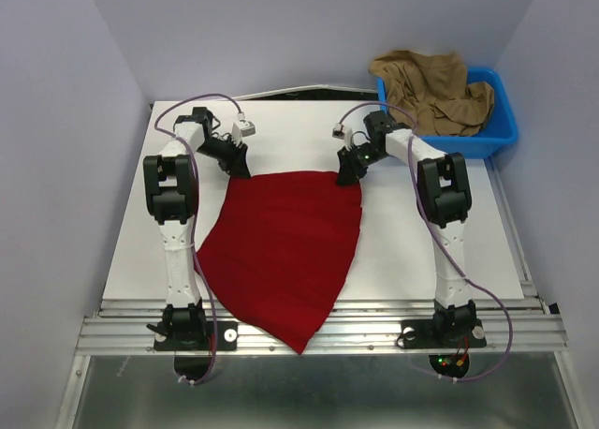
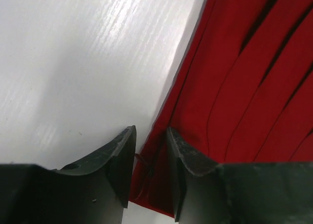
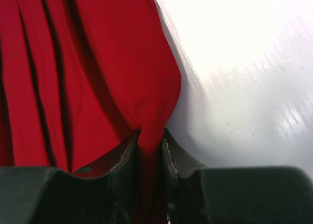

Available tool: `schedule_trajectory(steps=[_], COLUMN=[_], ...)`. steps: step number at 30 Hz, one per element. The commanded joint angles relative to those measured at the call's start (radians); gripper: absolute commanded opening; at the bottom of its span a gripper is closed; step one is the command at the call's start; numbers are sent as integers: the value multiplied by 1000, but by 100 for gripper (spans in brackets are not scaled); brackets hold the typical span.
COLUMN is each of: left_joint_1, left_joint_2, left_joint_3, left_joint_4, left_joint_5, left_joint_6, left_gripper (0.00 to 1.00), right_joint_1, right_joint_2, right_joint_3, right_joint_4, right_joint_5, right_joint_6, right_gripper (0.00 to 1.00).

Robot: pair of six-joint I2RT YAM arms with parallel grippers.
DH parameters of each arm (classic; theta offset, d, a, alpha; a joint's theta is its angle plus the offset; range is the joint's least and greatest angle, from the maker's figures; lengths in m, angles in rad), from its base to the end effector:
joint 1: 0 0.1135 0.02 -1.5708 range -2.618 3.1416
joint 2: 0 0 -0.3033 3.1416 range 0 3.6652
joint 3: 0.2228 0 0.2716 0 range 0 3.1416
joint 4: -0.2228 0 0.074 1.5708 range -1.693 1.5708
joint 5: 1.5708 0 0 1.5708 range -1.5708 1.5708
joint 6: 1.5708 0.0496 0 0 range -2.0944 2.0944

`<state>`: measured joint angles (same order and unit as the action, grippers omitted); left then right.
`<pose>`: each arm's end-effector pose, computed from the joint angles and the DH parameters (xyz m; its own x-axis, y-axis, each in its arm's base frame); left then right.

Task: Fold and stack the skirts
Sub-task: Flatten the skirt out, then fold the skirt

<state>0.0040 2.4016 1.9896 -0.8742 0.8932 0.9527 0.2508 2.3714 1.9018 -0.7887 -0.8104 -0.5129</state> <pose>0.5404 -0.0365 0.1661 -0.3799 0.5094 -0.7721 0.9075 0.3669 -0.2045 0.5087 0.1674 0.1554 -0.6134 -0.5063 -0.6062 -0.7894 0.4177 0.4499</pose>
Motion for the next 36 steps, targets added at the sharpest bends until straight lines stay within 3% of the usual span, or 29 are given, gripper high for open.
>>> schedule_trajectory(steps=[1,4,11,22,29,32,36], left_joint_1=[11,28,50,54,56,54,54], left_joint_2=[-36,-33,-33,-44,-73,-75,-97], left_joint_3=[-12,18,49,25,0,12,-11], left_joint_4=[-101,-121,-183,-207,-50,52,232], left_joint_5=[-13,30,55,76,20,0,-28], left_joint_6=[29,23,38,64,-40,-116,-221], left_gripper=[44,59,67,67,11,0,0], right_joint_1=[11,11,21,30,30,30,21], right_joint_2=[25,32,29,6,20,64,144], right_joint_3=[14,40,45,34,91,205,432], right_joint_4=[-24,-23,-15,20,132,178,206], right_joint_5=[92,94,117,154,285,368,462], right_joint_6=[-9,-10,-21,-27,30,50,56], right_gripper=[28,26,10,1,1,1,1])
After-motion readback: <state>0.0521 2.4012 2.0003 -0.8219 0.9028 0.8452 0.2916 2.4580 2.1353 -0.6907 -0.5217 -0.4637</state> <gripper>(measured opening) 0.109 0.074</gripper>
